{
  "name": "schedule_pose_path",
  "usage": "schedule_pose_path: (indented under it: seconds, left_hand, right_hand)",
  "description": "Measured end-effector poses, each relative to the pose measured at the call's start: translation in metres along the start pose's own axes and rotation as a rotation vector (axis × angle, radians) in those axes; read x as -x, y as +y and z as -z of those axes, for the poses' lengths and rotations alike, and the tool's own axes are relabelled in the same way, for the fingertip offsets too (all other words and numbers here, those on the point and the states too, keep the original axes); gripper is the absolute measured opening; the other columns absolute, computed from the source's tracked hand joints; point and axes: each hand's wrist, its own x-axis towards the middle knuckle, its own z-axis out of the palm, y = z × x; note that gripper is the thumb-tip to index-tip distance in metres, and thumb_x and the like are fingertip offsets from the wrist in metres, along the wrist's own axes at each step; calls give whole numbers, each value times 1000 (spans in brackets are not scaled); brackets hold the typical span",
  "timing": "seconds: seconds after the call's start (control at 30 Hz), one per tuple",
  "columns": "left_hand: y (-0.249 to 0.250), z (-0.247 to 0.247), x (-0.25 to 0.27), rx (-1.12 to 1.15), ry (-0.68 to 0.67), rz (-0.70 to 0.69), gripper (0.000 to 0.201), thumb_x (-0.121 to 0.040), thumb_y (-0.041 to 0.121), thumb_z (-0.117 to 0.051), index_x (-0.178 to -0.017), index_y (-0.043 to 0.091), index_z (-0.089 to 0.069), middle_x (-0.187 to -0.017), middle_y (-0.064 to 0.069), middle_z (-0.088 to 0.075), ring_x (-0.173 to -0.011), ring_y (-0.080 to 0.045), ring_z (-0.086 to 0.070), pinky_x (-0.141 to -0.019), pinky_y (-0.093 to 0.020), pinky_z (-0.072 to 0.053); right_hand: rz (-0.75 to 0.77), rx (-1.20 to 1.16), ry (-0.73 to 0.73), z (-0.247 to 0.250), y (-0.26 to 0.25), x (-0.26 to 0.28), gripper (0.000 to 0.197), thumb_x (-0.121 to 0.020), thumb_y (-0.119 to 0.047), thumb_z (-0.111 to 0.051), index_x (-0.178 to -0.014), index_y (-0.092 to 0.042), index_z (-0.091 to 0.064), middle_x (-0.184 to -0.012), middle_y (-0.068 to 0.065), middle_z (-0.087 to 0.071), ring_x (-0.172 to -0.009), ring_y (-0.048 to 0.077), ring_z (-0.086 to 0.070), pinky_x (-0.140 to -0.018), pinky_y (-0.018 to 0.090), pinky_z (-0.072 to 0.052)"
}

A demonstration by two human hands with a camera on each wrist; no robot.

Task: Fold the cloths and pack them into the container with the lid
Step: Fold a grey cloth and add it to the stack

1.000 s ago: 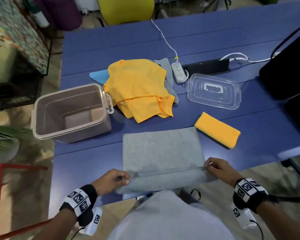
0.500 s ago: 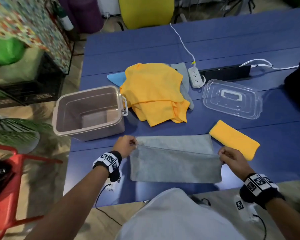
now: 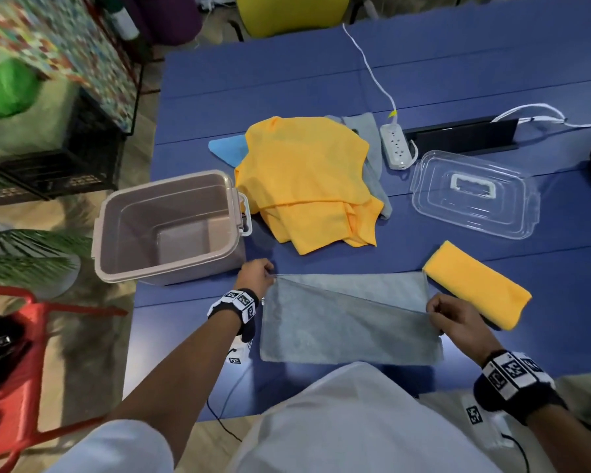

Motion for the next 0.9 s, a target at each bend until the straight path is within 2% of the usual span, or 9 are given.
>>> schedule_pose_path:
  seconds: [0.13,0.23,0.33,0.4,0.47,0.53,0.67,0.77,0.9]
  left_hand:
    - [0,-7,-7,-36,-7,-37,9,-80,11,-74,-86,9,-69,-79,-6,-61,-80,-26,-62,-66,-27,-40]
    - [-6,-14,-12,-115,-12,-23,13,-81,17,-73,-75,18,-61,-83,-4,-55,-81,-29,-60,-67,-30,-40]
    - [-10,-18,-14,-180,3,-61,20,-82,16,-71,-72,19,-54,-88,-7,-54,-84,-30,-57,-66,-34,-38]
    - [-12,-19,-14,-215,14,-105,21,-82,13,-70,-70,17,-52,-82,-3,-53,-81,-29,-56,-62,-34,-35]
    - [-14,-20,-14,-234,13,-141,21,-82,8,-69,-71,16,-53,-79,-3,-56,-80,-30,-56,-61,-34,-34]
    - [-14,-19,-14,-228,5,-165,11,-82,5,-68,-81,12,-60,-85,-10,-62,-85,-32,-58,-66,-36,-39]
    - [-12,-17,-13,-231,-39,-170,8,-88,9,-64,-95,7,-65,-95,-14,-61,-93,-34,-58,-76,-39,-44]
    - [-9,-12,-11,-236,-64,-169,7,-90,9,-61,-93,5,-66,-95,-15,-59,-93,-35,-57,-78,-39,-43]
    - [-12,-4,-8,-137,-20,-148,7,-91,8,-60,-87,3,-64,-87,-8,-49,-82,-29,-51,-72,-34,-36]
  right_hand:
    - [-31,123,64,7,5,-10,18,-90,-11,-55,-72,-8,-55,-63,11,-53,-59,22,-46,-60,38,-38]
    - [-73,301,125,13,10,-25,18,-93,-17,-57,-77,-10,-60,-69,11,-63,-69,32,-59,-64,46,-47]
    - [-76,529,92,14,7,-46,20,-93,-22,-56,-76,-12,-58,-77,11,-61,-72,32,-56,-66,41,-45]
    - [-3,736,93,10,4,-61,15,-92,-22,-55,-80,-14,-58,-86,9,-56,-76,30,-54,-67,37,-44]
    - [74,928,101,5,6,-76,12,-90,-14,-54,-94,-9,-64,-98,12,-58,-88,33,-54,-71,37,-44]
    - [79,1078,61,2,7,-88,32,-86,-9,-52,-117,-9,-61,-115,12,-58,-104,34,-52,-81,39,-43]
    - [58,1276,-57,-4,1,-104,47,-94,-27,-48,-139,-15,-43,-134,8,-50,-122,31,-43,-96,41,-36]
    - [17,1427,-92,-9,-1,-110,45,-95,-25,-47,-137,-13,-41,-132,9,-52,-122,31,-42,-99,40,-33]
    - [13,1494,-121,-9,-7,-112,23,-92,-15,-47,-114,-13,-56,-110,7,-62,-113,29,-45,-91,37,-35]
